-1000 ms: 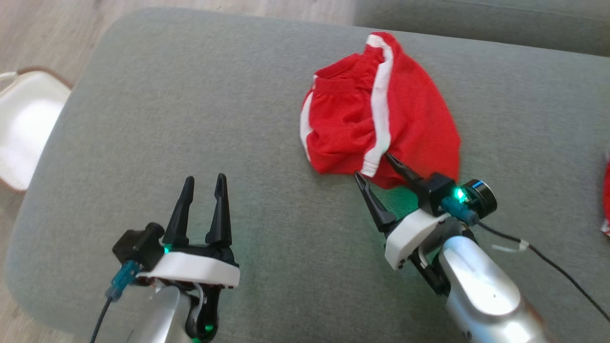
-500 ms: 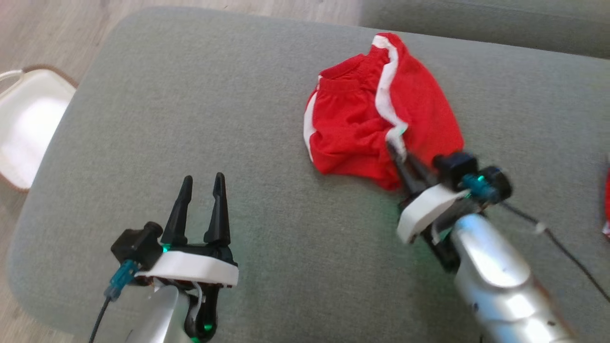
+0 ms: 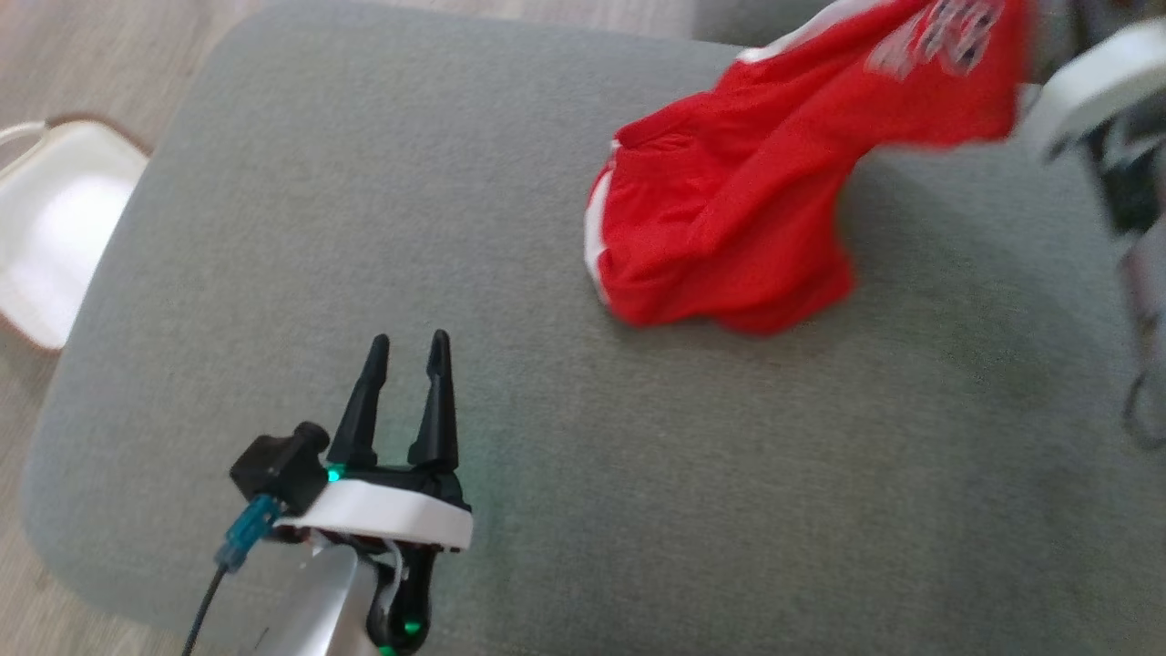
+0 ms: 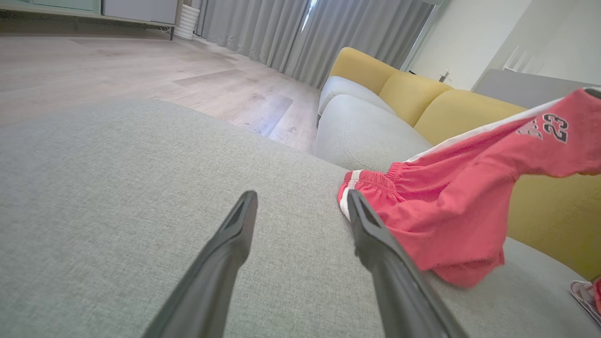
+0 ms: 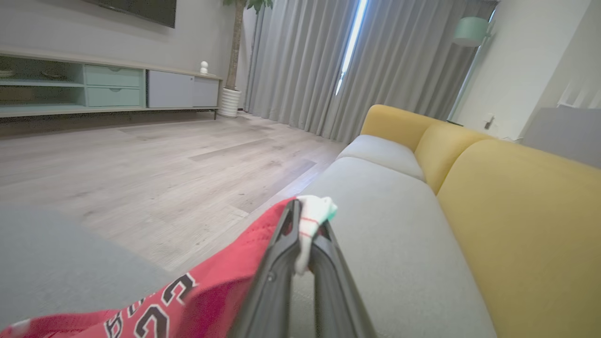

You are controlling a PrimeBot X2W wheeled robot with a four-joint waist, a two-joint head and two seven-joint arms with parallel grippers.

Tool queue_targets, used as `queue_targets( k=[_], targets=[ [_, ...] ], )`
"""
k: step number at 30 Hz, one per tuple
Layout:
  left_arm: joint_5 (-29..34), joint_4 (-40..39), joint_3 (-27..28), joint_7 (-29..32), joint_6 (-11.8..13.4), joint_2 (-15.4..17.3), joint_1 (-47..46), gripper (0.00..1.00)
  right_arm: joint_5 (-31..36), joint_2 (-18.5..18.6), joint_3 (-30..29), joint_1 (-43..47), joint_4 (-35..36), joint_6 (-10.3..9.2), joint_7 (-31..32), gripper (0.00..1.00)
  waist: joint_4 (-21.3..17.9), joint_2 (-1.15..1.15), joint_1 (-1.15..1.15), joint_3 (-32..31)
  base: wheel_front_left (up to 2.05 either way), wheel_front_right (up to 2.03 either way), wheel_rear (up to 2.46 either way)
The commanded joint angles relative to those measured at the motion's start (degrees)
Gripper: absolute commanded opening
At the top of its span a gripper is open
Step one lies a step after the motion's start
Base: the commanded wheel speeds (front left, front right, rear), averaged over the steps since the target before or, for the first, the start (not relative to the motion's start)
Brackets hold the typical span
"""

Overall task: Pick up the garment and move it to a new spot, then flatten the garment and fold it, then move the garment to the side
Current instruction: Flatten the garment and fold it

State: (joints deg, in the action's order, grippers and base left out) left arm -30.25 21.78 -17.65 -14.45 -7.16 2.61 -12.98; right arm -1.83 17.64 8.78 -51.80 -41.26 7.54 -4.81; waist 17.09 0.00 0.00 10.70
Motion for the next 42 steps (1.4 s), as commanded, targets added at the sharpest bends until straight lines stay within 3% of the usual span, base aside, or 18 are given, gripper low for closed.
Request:
queue_targets(
  k=[1, 9, 11, 12, 22, 30, 36, 42],
  targets=[
    [-0.4, -1.9, 1.0, -0.5, -0.3, 0.3, -2.7, 1.00, 0.9, 1.2, 0.6, -4.6, 0.3, -0.05, 0.3, 0.00, 1.6, 0.00, 0.00, 1.2, 0.00, 0.00, 0.00],
    [-1.9, -2.0, -0.2, -0.5, -0.3, 0.3, -3.7, 1.00, 5.9, 3.9, -0.6, -15.3, -9.6, -0.05, 0.1, 0.00, 5.1, 0.00, 0.00, 3.1, 0.00, 0.00, 0.00],
    [-2.2, -2.1, -0.4, -0.5, -0.3, 0.3, -3.8, 1.00, 7.4, 3.5, -0.3, -16.3, -12.2, -0.05, -0.6, 0.48, 5.5, 0.00, 0.00, 3.4, 0.00, 0.00, 0.00],
    [-2.3, -2.1, -0.5, -0.5, -0.3, 0.3, -3.9, 1.00, 8.1, 3.2, -0.2, -16.7, -13.5, -0.05, -1.0, 1.00, 5.6, 0.00, 0.00, 3.6, 0.00, 0.00, 0.00],
    [-1.9, -2.6, 0.5, -0.5, -0.3, 0.3, -4.2, 1.00, 10.0, 0.2, -1.0, -16.2, -22.5, -0.05, -3.5, 1.00, 3.4, 0.00, 0.00, 3.9, 0.00, 0.00, 0.00],
    [-0.4, -2.4, 2.2, -0.5, -0.3, 0.3, -3.6, 1.00, 5.5, -3.6, 0.4, -11.0, -24.5, -0.05, -8.7, 1.00, -1.9, 0.00, 0.00, 0.6, 0.00, 0.00, 0.00],
    [0.5, -2.3, 3.5, -0.5, -0.3, 0.3, -2.0, 1.00, 0.1, -7.4, 1.7, -3.2, -18.1, -0.05, -10.1, 1.00, -5.6, 0.00, 0.00, -3.3, 0.00, 0.00, 0.00],
    [1.2, -2.1, 5.0, -0.5, -0.3, 0.3, 0.5, 1.00, -4.3, -10.5, 0.9, 10.7, -2.7, -0.05, -10.2, 1.00, -8.1, 0.00, 0.00, -6.7, 0.00, 0.00, 0.00]
  ],
)
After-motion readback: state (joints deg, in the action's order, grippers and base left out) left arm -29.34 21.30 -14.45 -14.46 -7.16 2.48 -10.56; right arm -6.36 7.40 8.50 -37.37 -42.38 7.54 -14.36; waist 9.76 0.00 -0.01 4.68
